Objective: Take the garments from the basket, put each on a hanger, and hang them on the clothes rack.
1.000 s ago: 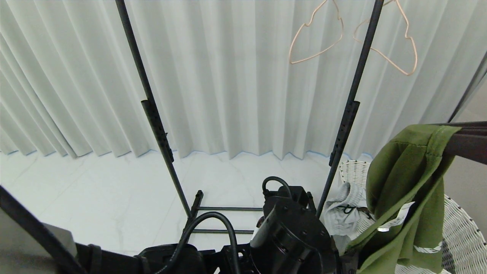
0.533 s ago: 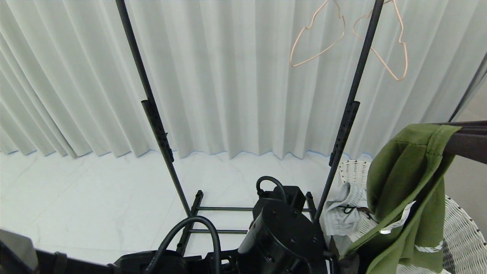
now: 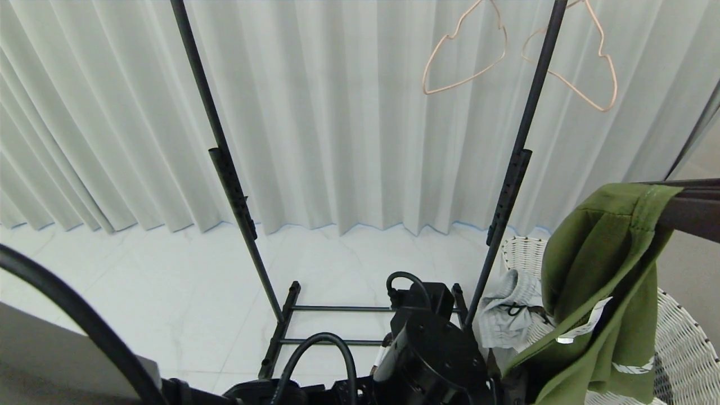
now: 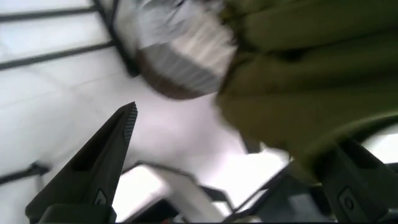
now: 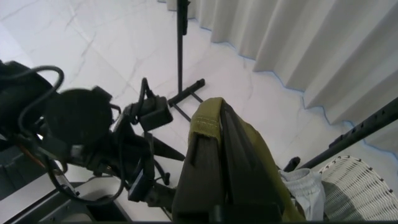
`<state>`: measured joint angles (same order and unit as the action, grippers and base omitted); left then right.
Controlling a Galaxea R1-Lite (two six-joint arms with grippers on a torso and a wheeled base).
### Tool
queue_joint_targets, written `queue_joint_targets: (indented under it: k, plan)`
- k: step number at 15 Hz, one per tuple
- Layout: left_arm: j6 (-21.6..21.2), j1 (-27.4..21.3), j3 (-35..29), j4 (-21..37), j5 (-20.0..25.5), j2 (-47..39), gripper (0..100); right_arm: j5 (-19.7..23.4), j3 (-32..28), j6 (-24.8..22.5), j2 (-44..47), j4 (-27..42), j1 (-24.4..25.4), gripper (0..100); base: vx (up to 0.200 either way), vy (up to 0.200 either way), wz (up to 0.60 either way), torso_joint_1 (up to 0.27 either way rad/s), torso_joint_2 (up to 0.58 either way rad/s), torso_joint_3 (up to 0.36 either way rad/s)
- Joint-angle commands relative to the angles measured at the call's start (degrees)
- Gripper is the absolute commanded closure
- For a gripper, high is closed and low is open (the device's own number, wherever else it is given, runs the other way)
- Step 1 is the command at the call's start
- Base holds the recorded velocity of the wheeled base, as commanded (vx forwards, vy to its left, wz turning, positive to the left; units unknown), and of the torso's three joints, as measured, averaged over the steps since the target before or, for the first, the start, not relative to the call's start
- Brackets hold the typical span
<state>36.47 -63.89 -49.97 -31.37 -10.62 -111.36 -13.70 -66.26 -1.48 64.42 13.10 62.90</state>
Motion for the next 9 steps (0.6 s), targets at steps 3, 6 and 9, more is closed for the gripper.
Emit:
queue_joint_targets:
  k: [3, 6, 9]
  plan:
    - [-0.09, 0.43, 4.09, -0.63, -1.69, -0.52, 100, -0.01, 0.34, -0.02, 0.01, -0.01, -0.06, 100, 0.0, 0.0, 0.0, 0.0, 0.0, 0.0]
    - [-0.7, -0.97, 4.44, -1.68, -5.47, 2.03, 100, -0.27, 1.48, -0.02, -0.17, -0.01, -0.33, 100, 0.0, 0.0, 0.0, 0.0, 0.0, 0.0]
    - [-9.93, -2.2, 9.36, -1.59, -6.61, 13.01, 100, -0.45, 3.33, -0.11, -0.25, -0.1, -0.5, 100, 0.0, 0.0, 0.0, 0.0, 0.0, 0.0]
